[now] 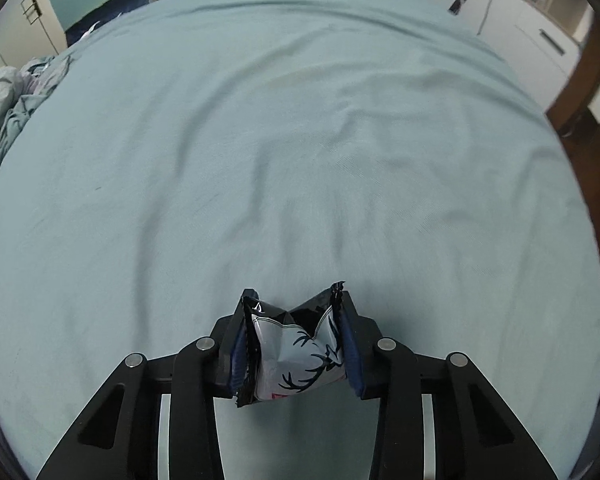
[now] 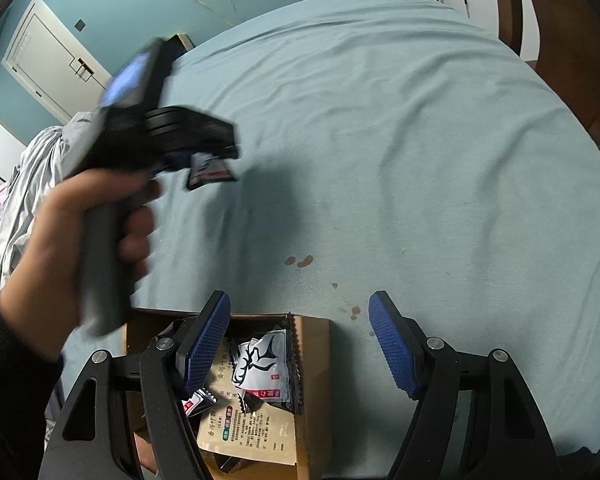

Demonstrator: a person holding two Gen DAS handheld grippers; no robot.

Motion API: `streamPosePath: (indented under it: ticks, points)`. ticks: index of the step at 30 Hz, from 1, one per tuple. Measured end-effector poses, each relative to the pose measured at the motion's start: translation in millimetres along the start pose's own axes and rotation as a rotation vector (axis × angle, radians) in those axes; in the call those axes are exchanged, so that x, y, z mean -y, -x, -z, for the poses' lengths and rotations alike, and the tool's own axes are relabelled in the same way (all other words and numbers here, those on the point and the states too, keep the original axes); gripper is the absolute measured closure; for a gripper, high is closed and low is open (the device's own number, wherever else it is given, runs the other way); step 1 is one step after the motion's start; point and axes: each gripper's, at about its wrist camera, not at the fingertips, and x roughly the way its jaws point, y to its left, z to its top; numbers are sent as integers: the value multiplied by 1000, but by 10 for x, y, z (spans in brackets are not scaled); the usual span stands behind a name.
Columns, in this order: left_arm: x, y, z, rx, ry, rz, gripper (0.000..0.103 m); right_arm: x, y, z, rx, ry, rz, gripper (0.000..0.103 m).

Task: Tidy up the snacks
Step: 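Lower the white deer packet into the box and open the left gripper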

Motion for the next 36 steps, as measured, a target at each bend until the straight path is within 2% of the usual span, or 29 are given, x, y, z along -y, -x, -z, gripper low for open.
streamPosePath:
  ticks: [6,11,16,19,21,23,24,26,29,31,32,34,36]
  points:
    - [-79,850,583,99,-133,0,65,94,34,-2,-25,-59,-20,32]
    - [-156,1302,1004,119,-231,66,65,171,121,12,-17,-108,-24,32]
    - [-108,1303,1285,69,-266,168,65,171,221,52,15,-100,3,32]
    - [-37,1125,1441,40,-304,188,65,96,248,111,24,-79,17,32]
    - [34,1035,1490,14,-321,223,60,62,257,142,31,-60,27,32]
    - [113,981,1512,14,-351,244,45,31,266,160,35,-42,31,32]
    - [145,971,1508,33,-364,217,40,15,276,161,40,-29,32,32]
    - [156,1006,1511,95,-369,152,17,-16,366,190,60,11,40,32]
    - [80,1052,1472,158,-338,101,14,-104,502,288,86,110,75,32]
    - [34,1041,1449,191,-317,23,13,-153,572,378,100,162,90,32]
    - [11,1029,1436,212,-310,-39,13,-171,588,426,104,173,88,32]
    - [-20,1014,1439,229,-307,-101,13,-200,565,501,99,175,80,32]
    - [-64,988,1406,220,-290,-131,13,-242,509,550,84,185,76,32]
